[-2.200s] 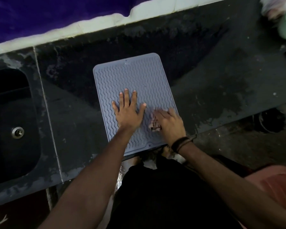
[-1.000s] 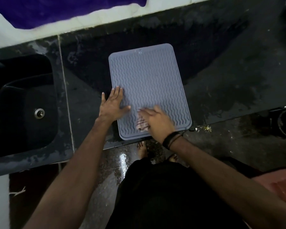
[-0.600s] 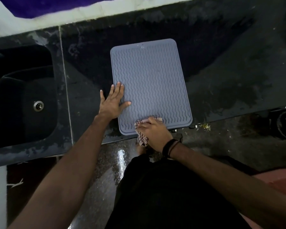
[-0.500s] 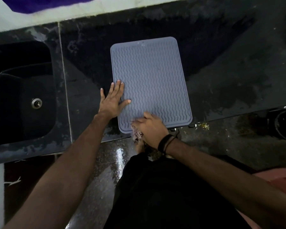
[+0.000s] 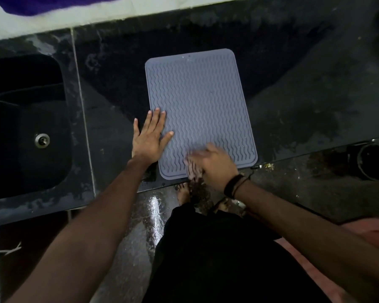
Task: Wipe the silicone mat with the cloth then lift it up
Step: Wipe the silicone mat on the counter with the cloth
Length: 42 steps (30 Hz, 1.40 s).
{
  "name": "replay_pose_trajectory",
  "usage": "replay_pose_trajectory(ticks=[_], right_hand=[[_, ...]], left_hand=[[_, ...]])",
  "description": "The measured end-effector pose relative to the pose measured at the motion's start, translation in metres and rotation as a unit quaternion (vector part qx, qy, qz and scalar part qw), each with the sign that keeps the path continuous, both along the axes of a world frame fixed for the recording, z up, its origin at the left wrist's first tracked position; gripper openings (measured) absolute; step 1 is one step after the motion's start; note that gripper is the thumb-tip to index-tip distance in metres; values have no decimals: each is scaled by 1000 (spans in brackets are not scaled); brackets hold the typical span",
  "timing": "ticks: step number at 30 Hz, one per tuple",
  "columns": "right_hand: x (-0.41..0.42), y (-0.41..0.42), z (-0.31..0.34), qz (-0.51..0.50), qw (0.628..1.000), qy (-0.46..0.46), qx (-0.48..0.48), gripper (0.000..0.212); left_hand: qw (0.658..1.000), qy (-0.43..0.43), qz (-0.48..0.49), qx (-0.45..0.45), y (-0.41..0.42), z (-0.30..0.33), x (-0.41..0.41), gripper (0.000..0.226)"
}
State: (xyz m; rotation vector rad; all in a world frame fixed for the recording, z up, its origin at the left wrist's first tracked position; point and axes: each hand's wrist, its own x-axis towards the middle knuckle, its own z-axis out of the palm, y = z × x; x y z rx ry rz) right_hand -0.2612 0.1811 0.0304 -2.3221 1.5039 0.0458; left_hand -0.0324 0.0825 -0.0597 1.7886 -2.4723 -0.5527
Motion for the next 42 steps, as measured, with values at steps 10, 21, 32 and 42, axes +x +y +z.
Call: replay_pose_trajectory(ticks=[10,21,32,42], right_hand=[[15,-62,-16,-127,992,18,-7,67],[16,-19,12,-121,993,10,12,58],[32,-29,0,-101,994,33,16,53],[4,-158,7,-217,975,-9,-48,55]], left_hand=[[1000,14,13,0,3,3,-3,70],[999,33,10,-17,6,8,-3,76],[998,38,23,-40,10,12,-5,66],[996,79,36,-12,-15,22,-7,77]])
